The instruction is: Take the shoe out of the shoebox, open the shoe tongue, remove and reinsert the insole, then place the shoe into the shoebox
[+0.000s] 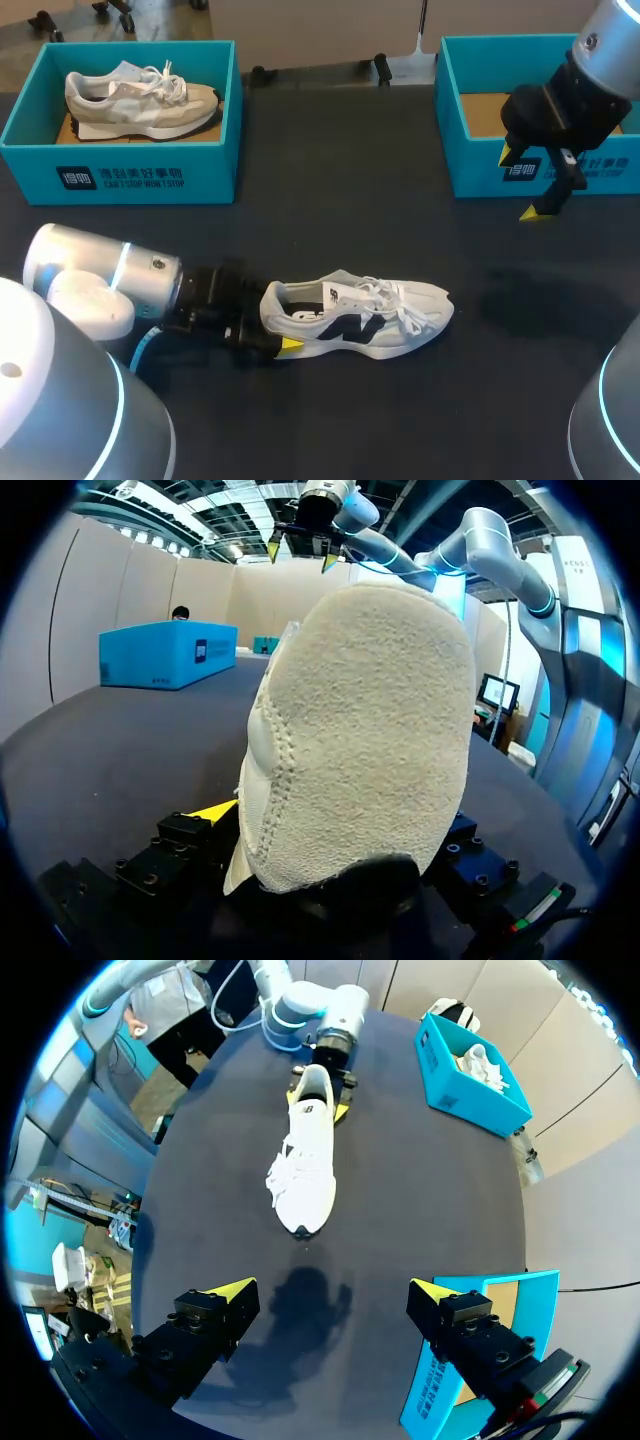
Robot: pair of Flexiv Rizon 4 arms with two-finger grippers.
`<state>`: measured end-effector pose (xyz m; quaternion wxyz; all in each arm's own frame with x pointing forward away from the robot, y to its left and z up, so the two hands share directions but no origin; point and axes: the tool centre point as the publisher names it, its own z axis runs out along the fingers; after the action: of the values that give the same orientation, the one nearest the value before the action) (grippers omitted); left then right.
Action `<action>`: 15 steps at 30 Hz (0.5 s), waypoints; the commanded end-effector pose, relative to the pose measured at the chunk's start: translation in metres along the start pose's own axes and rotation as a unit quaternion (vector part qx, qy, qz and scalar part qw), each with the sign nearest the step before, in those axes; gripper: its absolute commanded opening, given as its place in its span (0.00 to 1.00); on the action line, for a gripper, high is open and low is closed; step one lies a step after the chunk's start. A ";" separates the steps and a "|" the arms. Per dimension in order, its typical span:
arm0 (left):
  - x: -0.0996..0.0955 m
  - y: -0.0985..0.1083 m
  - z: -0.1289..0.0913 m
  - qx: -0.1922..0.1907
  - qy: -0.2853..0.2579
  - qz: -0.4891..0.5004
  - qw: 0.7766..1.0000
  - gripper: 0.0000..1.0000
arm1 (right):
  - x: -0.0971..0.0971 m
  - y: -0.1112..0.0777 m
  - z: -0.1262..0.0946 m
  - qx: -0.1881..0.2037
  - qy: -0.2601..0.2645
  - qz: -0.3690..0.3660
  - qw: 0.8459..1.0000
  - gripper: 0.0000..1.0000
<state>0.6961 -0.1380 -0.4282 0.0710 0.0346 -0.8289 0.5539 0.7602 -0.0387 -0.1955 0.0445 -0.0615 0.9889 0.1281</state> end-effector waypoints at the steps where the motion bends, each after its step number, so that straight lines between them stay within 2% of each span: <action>1: -0.009 0.000 0.000 -0.003 0.003 0.003 1.000 0.00 | -0.001 0.001 0.001 0.002 0.001 0.000 1.000 1.00; 7: -0.018 -0.008 -0.013 -0.010 0.004 0.014 1.000 0.00 | -0.001 0.001 0.001 0.002 0.001 0.000 1.000 1.00; 15: -0.026 -0.008 -0.022 -0.028 0.013 0.028 0.999 0.00 | -0.001 0.001 0.001 0.002 0.001 0.000 1.000 1.00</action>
<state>0.7193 -0.1239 -0.4194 0.0626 0.0058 -0.8415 0.5365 0.7602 -0.0387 -0.1955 0.0445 -0.0615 0.9889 0.1281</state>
